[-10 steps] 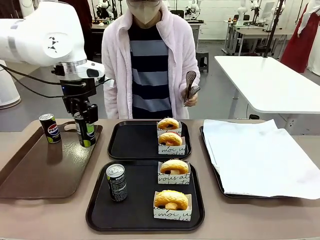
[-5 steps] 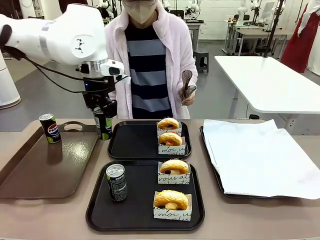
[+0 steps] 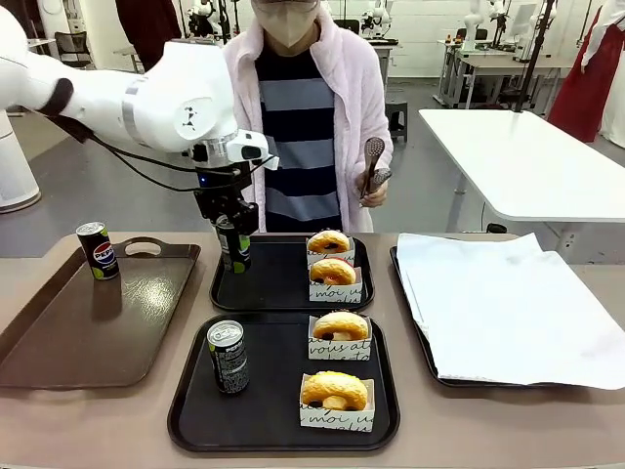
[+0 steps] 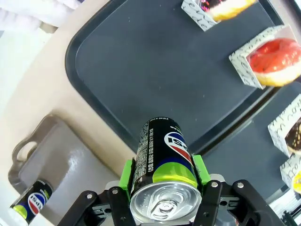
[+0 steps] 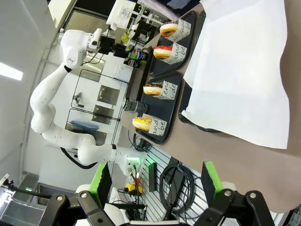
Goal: Set up donuts and drinks on trays.
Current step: Pick up one Pepsi coke from the Handle tray and place it on the Flat Tray without a Pepsi coke.
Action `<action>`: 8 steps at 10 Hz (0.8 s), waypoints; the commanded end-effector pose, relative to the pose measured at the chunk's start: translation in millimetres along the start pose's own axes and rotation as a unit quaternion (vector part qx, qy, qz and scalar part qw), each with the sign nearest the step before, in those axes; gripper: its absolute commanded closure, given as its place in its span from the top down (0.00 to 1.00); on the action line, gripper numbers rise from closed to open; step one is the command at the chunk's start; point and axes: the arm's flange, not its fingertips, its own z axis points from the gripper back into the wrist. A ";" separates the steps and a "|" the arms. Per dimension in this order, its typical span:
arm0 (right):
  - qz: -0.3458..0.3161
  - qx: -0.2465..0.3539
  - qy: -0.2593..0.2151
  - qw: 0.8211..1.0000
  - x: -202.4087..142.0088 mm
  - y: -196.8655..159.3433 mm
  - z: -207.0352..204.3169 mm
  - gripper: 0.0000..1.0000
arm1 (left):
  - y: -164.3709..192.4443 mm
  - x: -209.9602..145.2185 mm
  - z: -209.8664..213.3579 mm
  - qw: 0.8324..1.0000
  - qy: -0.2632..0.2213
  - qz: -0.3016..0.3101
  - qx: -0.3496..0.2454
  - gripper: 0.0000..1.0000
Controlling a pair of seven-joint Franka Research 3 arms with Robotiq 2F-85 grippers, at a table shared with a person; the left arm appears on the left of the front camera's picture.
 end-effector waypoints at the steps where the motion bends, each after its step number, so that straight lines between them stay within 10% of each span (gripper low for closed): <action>1: 0.008 0.007 -0.003 1.000 -2.0 0.0 -1.3 1.00 | -6.2 21.6 -10.5 1.000 0.006 0.016 0.012 0.59; 8: 0.008 0.007 -0.003 1.000 -2.0 0.0 -1.3 1.00 | -9.2 37.7 -44.8 0.999 0.028 0.019 0.012 0.59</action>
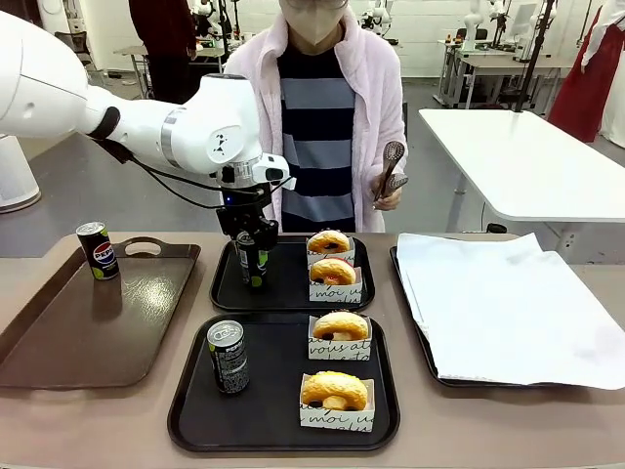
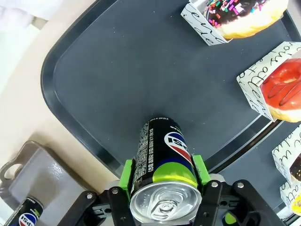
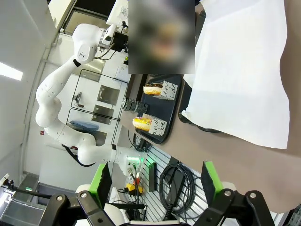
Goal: Set up donuts and drinks on trays.
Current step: Pick up one Pepsi coke from the Handle tray and place it on the Flat Tray without a Pepsi coke.
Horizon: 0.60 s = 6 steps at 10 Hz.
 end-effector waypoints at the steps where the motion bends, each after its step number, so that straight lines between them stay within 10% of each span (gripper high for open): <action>1: 0.008 0.007 -0.003 1.000 -2.1 0.0 -1.3 1.00 | -0.2 5.3 3.0 1.000 0.005 0.011 0.019 0.83; 2: 0.008 0.007 -0.003 1.000 -2.1 0.0 -1.3 1.00 | 0.1 5.7 3.1 1.000 0.005 0.009 0.019 1.00; 6: 0.008 0.007 -0.003 1.000 -2.1 0.0 -1.3 1.00 | 1.0 4.1 3.5 1.000 0.008 0.009 0.014 1.00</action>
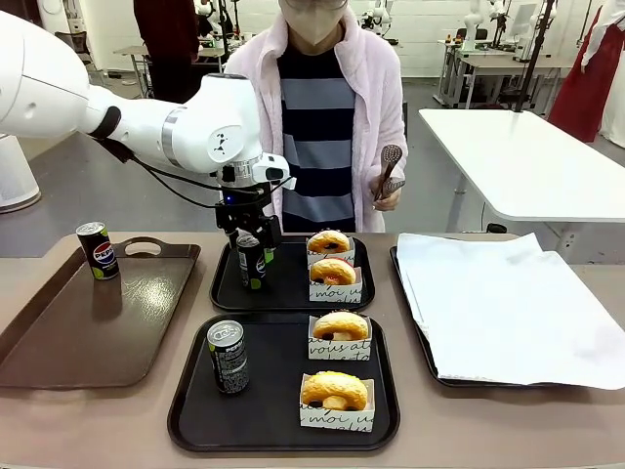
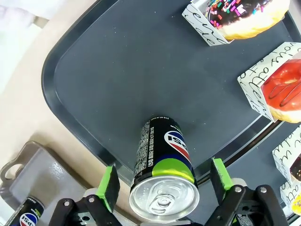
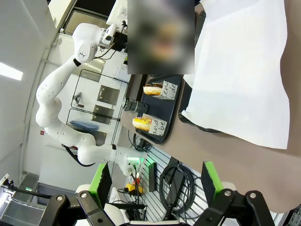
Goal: Set up donuts and drinks on trays.
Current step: Pick up one Pepsi coke from the Handle tray and place it on the Flat Tray without a Pepsi coke.
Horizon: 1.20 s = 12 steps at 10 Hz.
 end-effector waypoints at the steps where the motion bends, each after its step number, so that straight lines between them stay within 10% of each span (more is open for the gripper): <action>1: 0.008 0.007 -0.003 1.000 -2.1 0.0 -1.3 1.00 | -0.1 2.5 3.6 1.000 0.008 0.008 0.014 1.00; 12: 0.008 0.007 -0.003 1.000 -2.1 0.0 -1.3 1.00 | -41.5 -116.2 99.5 1.000 -0.011 -0.017 0.012 1.00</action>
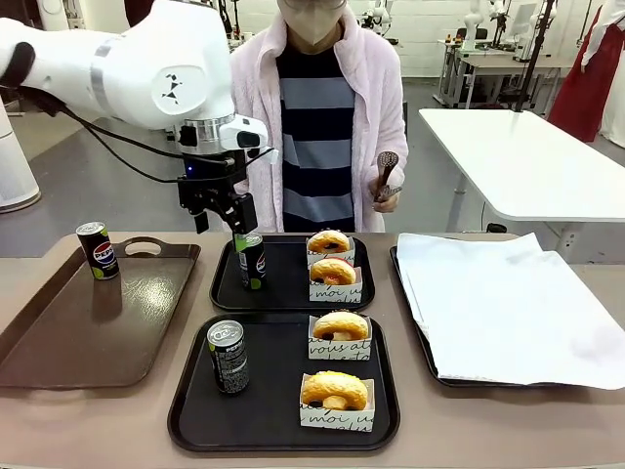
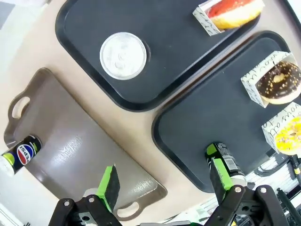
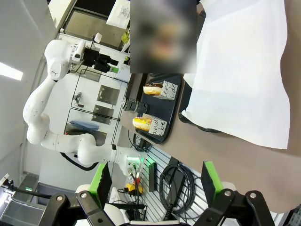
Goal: Set up donuts and drinks on trays.
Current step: Pick up one Pepsi coke from the Handle tray and place it on the Flat Tray without a Pepsi coke.
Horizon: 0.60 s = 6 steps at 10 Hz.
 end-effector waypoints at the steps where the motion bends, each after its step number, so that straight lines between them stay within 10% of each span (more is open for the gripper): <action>1: 0.008 0.007 -0.003 1.000 -2.1 0.1 -1.3 1.00 | 3.3 10.6 -4.4 1.000 0.004 0.000 0.001 1.00; 6: 0.008 0.007 -0.003 1.000 -2.1 0.1 -1.3 1.00 | 3.3 10.6 -4.4 1.000 0.004 0.000 0.001 1.00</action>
